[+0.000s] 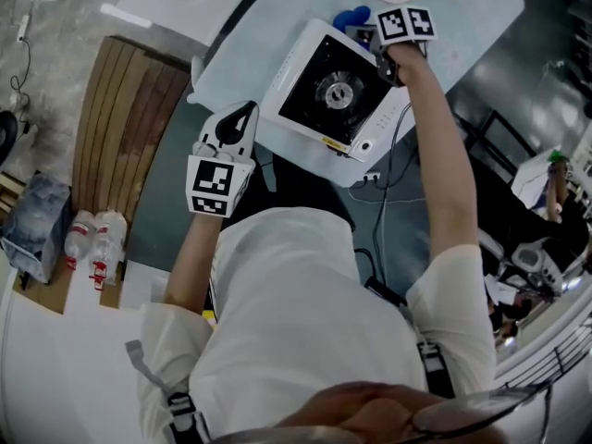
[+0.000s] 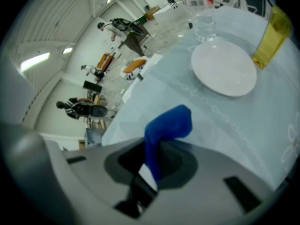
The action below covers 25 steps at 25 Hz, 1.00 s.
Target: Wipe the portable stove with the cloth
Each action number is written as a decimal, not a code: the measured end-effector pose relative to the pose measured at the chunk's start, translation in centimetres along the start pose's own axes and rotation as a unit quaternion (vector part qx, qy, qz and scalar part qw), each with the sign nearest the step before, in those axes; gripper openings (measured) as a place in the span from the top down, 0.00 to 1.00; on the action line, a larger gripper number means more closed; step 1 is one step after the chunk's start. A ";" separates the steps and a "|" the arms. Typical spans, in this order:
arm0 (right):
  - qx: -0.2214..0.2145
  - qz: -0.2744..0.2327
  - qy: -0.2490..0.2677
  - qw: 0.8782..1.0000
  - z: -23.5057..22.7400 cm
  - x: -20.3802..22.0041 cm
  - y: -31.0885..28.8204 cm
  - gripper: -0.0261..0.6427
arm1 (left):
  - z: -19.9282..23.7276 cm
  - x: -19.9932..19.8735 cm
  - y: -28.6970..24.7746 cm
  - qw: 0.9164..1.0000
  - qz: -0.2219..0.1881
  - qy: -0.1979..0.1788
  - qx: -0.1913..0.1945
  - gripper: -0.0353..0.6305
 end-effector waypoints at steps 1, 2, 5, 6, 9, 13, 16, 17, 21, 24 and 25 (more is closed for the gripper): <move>-0.001 0.000 -0.002 1.000 0.4 -0.3 -0.2 0.84 | 0.3 0.0 0.3 1.000 -0.002 0.002 -0.002 0.90; -0.002 -0.001 -0.003 1.000 0.8 -0.6 -0.4 0.84 | 0.6 0.0 0.6 1.000 -0.004 0.003 -0.004 0.90; -0.005 -0.002 -0.014 1.000 1.6 -1.5 -1.1 0.84 | 1.7 -0.1 1.4 1.000 -0.010 0.007 -0.009 0.90; -0.006 -0.002 -0.017 1.000 1.8 -1.8 -1.3 0.84 | 2.0 -0.1 1.6 1.000 -0.012 0.009 -0.011 0.90; -0.009 0.000 -0.018 1.000 2.6 -2.7 -1.8 0.84 | 3.2 0.1 2.4 1.000 -0.014 0.014 -0.018 0.90; -0.010 0.009 -0.018 1.000 3.5 -3.6 -2.6 0.84 | 4.8 0.4 3.6 0.999 -0.018 0.020 -0.026 0.90; -0.010 0.013 -0.010 1.000 4.4 -4.3 -3.0 0.84 | 5.9 0.4 4.4 0.999 -0.021 0.023 -0.031 0.90; -0.009 0.015 -0.005 1.000 4.7 -4.6 -3.2 0.84 | 6.2 0.3 4.5 0.999 -0.022 0.024 -0.032 0.90; -0.015 0.039 0.028 0.999 5.7 -5.6 -3.8 0.84 | 7.1 0.1 5.1 0.999 -0.022 0.021 -0.034 0.90; -0.033 0.044 0.037 0.998 6.7 -6.8 -3.8 0.84 | 7.9 -0.1 5.8 0.999 -0.024 0.019 -0.037 0.90; -0.036 0.042 0.044 0.998 7.3 -7.1 -3.8 0.84 | 8.3 -0.1 6.1 0.999 -0.025 0.020 -0.039 0.90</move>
Point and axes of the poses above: the fingertips, and each gripper's own axes: y backward along the fingers, z to its left, x out of its underside, the point moved 7 cm from there along y, backward along the fingers, and after that the axes turned 2 degrees about -z, right-handed, at the moved point
